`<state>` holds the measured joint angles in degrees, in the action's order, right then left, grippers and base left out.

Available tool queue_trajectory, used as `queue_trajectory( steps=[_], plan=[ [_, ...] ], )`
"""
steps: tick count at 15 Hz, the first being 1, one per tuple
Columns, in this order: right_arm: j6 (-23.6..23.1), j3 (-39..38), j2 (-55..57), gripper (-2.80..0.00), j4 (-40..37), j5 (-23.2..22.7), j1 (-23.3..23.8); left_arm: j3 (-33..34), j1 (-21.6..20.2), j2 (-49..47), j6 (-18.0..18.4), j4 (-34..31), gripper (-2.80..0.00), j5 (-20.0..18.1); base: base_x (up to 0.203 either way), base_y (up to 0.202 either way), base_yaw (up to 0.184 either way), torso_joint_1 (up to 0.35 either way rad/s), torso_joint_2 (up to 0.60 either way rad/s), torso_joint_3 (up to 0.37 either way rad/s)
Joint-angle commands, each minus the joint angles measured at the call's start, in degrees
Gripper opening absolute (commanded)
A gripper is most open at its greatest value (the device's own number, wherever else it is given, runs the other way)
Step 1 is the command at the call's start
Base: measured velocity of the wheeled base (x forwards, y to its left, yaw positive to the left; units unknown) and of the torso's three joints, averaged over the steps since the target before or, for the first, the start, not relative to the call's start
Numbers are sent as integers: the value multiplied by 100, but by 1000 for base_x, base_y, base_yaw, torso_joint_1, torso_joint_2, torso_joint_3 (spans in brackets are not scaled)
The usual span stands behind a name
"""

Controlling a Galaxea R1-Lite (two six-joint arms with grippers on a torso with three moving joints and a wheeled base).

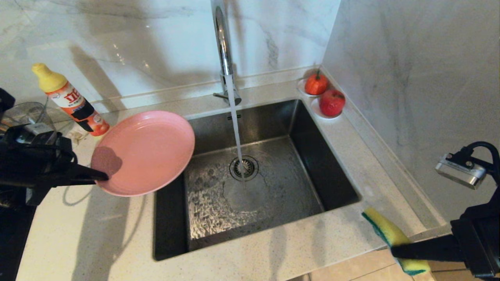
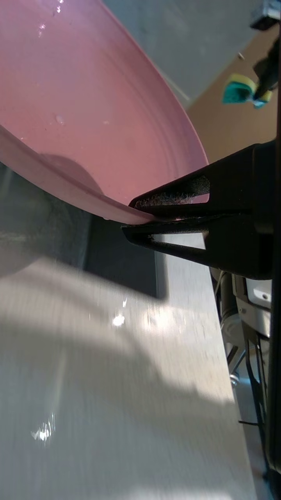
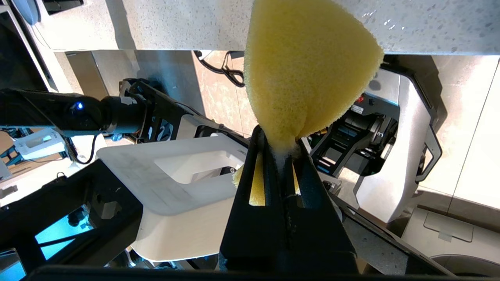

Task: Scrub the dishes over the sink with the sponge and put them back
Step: Wash the plate

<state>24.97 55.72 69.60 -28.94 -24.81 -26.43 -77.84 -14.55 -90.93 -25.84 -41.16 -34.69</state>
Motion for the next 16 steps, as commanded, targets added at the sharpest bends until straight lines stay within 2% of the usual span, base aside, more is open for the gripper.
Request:
queue_trajectory(
  steps=[1, 3, 5, 11, 16],
  plan=[
    [8, 18, 10, -280, -15, 2, 6, -122, 865, -280, -439, 312, -280, 271, 0, 0, 0, 0, 0, 0],
    [8, 18, 10, -280, -15, 2, 53, -168, 1518, -633, -880, 837, -280, 840, 0, 0, 0, 0, 0, 0],
    [-1, 9, 54, -280, -6, 2, 77, -308, 1893, -1006, -1169, 1073, -280, 1253, 0, 0, 0, 0, 0, 0],
    [-53, 9, 36, -280, -6, -7, 71, -546, 2433, -1508, -1610, 1434, -280, 1350, 0, 0, 0, 0, 0, 0],
    [-53, -70, 1, -280, -6, -7, 77, -732, 2659, -1849, -1660, 1504, -280, 1351, 0, 0, 0, 0, 0, 0]
  ],
)
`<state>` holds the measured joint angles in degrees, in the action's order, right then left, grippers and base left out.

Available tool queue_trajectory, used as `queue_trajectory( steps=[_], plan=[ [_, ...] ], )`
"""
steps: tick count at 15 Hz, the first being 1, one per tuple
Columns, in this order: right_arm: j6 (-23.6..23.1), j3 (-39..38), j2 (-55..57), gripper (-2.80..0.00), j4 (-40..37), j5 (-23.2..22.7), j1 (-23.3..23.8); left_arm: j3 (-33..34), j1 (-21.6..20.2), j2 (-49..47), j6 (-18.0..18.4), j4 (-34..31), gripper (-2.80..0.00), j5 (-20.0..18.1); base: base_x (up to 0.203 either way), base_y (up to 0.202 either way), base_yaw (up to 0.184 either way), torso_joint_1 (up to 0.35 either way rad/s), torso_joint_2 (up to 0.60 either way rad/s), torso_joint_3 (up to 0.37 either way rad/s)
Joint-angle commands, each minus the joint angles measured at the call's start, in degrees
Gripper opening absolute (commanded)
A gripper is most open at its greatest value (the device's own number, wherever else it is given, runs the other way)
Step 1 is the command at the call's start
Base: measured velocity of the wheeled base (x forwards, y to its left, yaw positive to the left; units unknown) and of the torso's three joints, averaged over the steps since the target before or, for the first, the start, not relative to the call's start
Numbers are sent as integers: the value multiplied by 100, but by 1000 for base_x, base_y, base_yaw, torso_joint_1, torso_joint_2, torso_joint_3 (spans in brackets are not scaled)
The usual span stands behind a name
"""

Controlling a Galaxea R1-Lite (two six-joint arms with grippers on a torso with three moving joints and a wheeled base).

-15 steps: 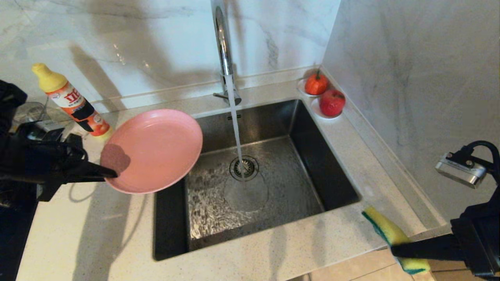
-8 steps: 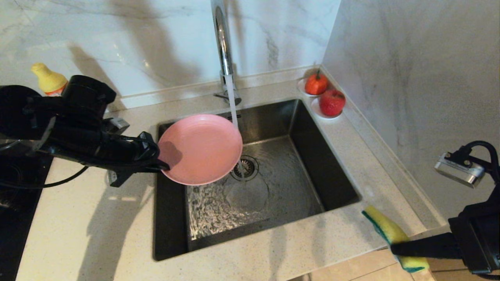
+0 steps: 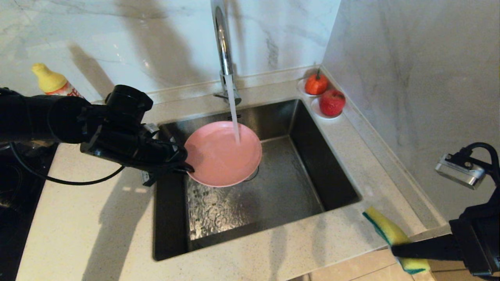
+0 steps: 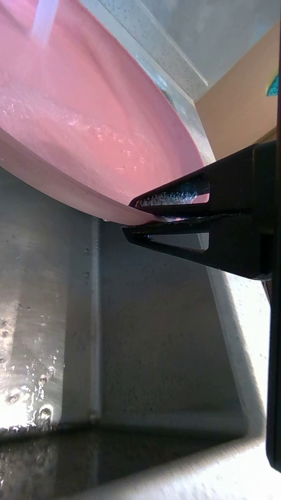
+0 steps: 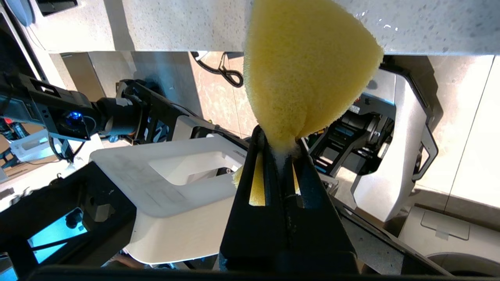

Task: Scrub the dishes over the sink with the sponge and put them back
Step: Wash the plate

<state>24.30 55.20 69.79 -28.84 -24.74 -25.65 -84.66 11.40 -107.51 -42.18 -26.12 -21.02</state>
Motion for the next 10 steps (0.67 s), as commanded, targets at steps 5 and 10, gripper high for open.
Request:
queue_trajectory(
  steps=[5, 10],
  plan=[
    [5, -62, -64, -280, -18, -28, -19, -198, 426, -550, -80, -9, -280, -15, 0, 0, 0, 0, 0, 0],
    [5, -186, -151, -280, -16, -23, -19, -200, 837, -728, -63, -7, -280, 385, 0, 0, 0, 0, 0, 0]
  ],
)
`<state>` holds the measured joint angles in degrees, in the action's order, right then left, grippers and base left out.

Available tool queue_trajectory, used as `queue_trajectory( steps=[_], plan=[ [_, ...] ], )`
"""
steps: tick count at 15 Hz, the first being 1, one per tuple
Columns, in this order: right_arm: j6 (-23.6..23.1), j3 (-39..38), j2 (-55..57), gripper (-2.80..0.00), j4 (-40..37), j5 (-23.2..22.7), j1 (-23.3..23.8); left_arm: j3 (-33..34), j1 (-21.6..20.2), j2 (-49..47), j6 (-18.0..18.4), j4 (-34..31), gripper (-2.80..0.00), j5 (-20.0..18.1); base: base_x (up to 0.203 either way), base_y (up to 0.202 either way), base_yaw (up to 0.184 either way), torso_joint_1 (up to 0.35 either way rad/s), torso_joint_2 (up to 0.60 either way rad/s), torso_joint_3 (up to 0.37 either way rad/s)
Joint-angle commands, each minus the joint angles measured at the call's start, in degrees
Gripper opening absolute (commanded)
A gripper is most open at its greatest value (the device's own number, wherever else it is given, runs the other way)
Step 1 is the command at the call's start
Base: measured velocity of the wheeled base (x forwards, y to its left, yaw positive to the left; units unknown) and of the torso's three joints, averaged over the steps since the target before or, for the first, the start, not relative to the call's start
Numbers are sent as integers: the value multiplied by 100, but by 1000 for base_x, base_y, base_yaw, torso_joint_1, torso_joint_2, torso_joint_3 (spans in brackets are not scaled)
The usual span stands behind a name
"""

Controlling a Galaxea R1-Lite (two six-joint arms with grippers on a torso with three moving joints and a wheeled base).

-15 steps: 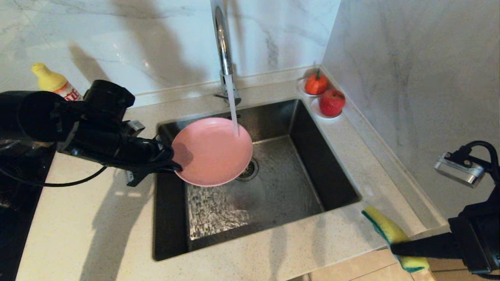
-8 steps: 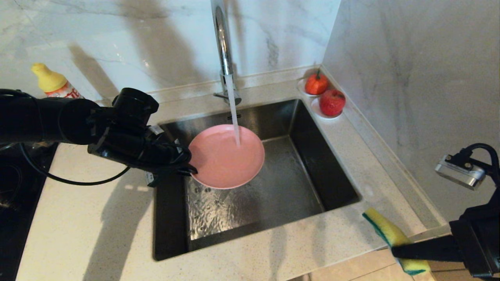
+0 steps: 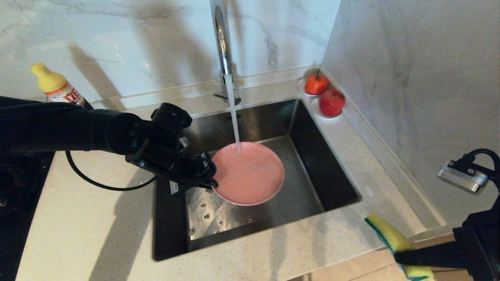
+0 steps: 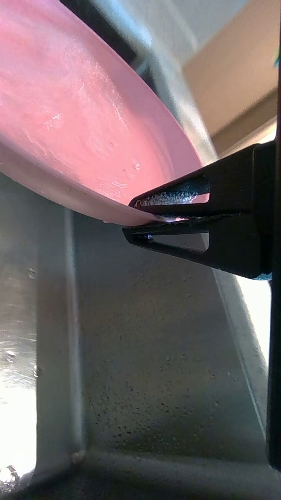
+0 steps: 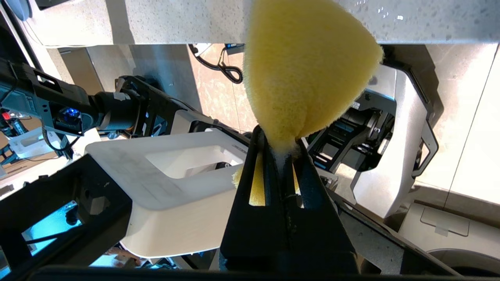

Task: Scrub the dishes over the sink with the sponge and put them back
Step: Wash the plate

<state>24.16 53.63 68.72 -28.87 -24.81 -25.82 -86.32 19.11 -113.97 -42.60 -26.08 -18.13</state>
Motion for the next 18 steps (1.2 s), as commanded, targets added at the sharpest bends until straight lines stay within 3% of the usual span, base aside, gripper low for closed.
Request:
queue_trajectory(
  steps=[1, 6, 11, 14, 15, 18],
  plan=[
    [10, -31, -87, -280, -13, -15, -2, -59, 58, -81, -35, -12, -280, 237, 0, 0, 0, 0, 0, 0],
    [18, -99, -192, -280, -14, -18, -2, 38, -116, 271, -69, -76, -280, 458, 0, 0, 0, 0, 0, 0],
    [18, -152, -289, -280, -22, -16, -2, 332, -200, 1227, 417, -50, -280, 2665, 0, 0, 0, 0, 0, 0],
    [36, -252, -498, -280, -56, -20, -2, 566, -275, 1963, 898, 34, -280, 3198, 0, 0, 0, 0, 0, 0],
    [36, -306, -577, -280, -50, -16, -2, 716, -315, 2090, 1051, 224, -280, 3576, 0, 0, 0, 0, 0, 0],
    [45, -371, -666, -280, -79, -15, -2, 1405, -389, 2415, 1619, 1338, -280, 4201, 0, 0, 0, 0, 0, 0]
  ],
)
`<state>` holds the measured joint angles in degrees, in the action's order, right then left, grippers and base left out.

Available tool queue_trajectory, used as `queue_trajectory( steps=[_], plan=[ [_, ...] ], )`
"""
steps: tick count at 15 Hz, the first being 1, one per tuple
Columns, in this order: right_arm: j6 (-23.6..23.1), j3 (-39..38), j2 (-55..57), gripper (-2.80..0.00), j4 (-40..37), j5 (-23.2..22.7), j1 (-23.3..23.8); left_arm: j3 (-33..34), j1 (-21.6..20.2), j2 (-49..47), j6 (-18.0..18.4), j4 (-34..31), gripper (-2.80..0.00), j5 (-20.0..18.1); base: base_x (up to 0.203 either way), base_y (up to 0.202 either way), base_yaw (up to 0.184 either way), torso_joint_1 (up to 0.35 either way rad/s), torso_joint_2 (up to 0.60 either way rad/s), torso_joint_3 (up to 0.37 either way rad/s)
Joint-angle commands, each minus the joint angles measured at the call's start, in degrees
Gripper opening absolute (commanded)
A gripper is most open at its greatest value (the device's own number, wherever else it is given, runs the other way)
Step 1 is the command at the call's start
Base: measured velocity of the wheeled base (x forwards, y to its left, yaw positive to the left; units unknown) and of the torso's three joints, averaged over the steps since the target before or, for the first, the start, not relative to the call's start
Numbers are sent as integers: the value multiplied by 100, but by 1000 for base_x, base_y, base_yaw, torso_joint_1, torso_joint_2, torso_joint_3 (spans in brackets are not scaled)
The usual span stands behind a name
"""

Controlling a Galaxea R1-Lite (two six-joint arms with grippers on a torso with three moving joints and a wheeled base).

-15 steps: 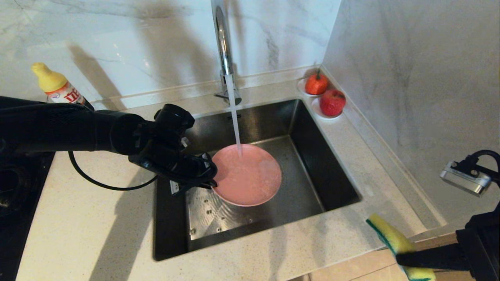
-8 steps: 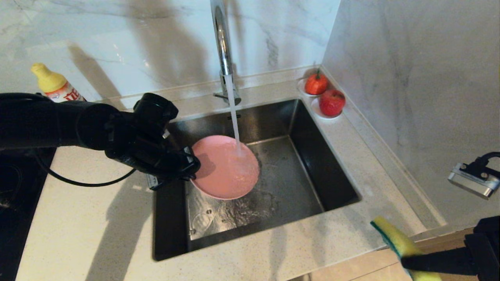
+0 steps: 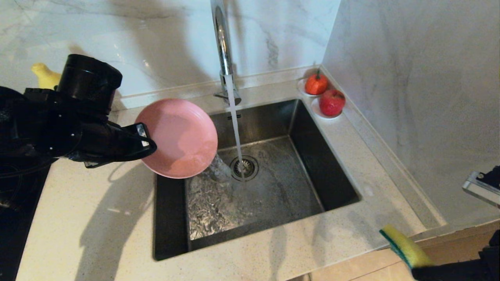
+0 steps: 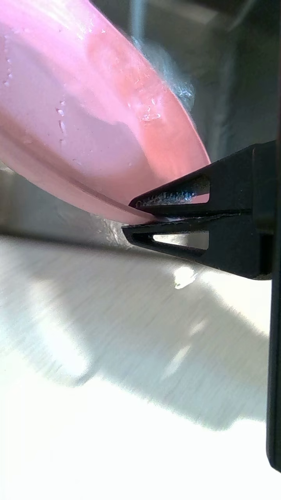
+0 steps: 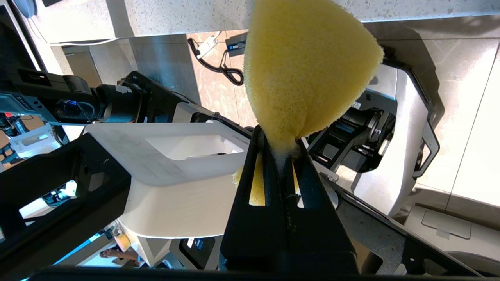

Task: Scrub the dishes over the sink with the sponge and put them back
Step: Wash the plate

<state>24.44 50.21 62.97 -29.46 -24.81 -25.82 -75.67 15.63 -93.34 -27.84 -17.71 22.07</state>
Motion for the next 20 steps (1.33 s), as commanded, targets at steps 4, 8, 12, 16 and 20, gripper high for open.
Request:
queue_trajectory(
  steps=[4, 8, 12, 16, 20],
  plan=[
    [17, -20, -57, -280, -7, -15, -2, 1425, -76, 955, 1083, 2583, -280, 305, 0, 0, 0, 0, 0, 0],
    [8, -20, -4, -280, 2, -7, -2, 2401, -70, 1312, 1928, 4470, -280, 288, 0, 0, 0, 0, 0, 0],
    [8, 6, 44, -280, 13, -7, -2, 2803, -37, 1577, 2741, 5907, -280, 153, 0, 0, 0, 0, 0, 0],
    [8, 24, 112, -280, 37, -15, -2, 2913, -7, 1806, 2775, 5990, -280, -108, 0, 0, 0, 0, 0, 0],
    [16, 70, 6, -280, 10, -45, -22, 3020, -12, 2003, 2686, 5778, -280, -201, 0, 0, 0, 0, 0, 0]
  ],
)
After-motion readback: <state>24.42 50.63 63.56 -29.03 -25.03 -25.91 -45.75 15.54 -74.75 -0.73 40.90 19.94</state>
